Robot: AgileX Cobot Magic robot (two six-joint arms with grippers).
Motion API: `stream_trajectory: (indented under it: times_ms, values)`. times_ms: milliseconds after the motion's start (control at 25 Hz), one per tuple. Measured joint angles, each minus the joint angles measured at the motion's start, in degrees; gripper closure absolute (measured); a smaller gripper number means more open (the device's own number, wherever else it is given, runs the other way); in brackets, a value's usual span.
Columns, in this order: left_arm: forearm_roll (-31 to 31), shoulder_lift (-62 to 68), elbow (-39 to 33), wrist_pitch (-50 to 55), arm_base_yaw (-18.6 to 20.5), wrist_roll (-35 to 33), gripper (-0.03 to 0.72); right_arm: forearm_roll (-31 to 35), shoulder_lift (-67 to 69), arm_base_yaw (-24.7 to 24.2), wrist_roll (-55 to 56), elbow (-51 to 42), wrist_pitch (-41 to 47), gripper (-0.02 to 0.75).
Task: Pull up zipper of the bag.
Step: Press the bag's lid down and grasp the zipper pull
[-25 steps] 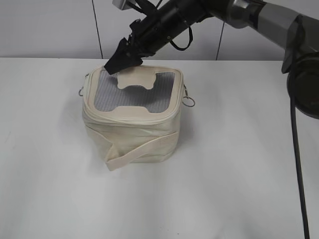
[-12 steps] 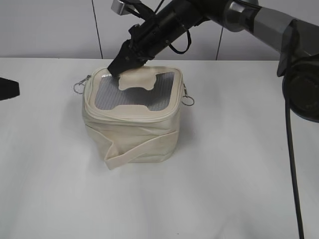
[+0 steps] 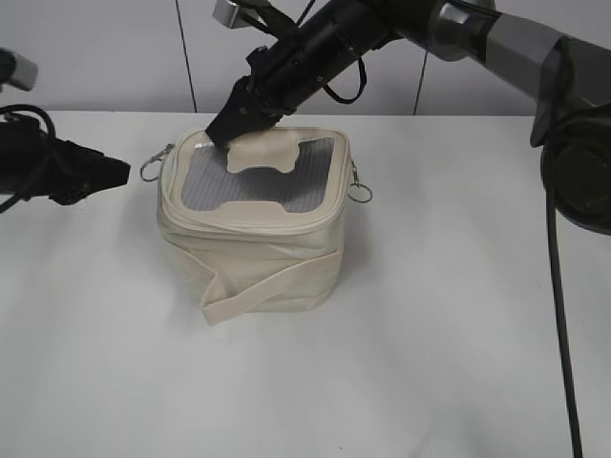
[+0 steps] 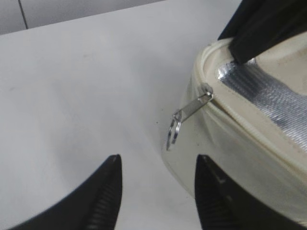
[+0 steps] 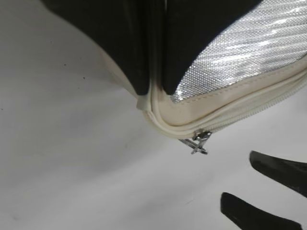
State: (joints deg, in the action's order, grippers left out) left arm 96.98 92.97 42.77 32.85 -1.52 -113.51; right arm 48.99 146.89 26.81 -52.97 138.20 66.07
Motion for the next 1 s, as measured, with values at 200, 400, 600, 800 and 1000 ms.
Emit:
stream_trajectory:
  times_ms: [200,400,600,800,1000]
  values:
    - [0.3,3.0,2.2,-1.7,-2.4,-8.6,0.312,0.2,0.0,0.0,0.2,0.0,0.2,0.675]
    - [0.2,4.9,3.9,-7.4,-5.8,-10.6,0.312,0.2,0.0,0.0,0.2,0.0,0.3,0.675]
    - [0.1,6.9,6.0,-9.1,-6.9,-10.9,0.312,0.3,0.0,0.0,0.2,0.0,0.3,0.681]
    - [0.1,8.7,7.0,-8.9,-7.0,-11.0,0.353,0.3,0.0,0.0,0.2,0.0,0.4,0.682]
    - [0.1,8.9,7.0,-6.9,-7.0,-11.0,0.608,0.3,0.0,0.0,0.2,0.0,0.4,0.682]
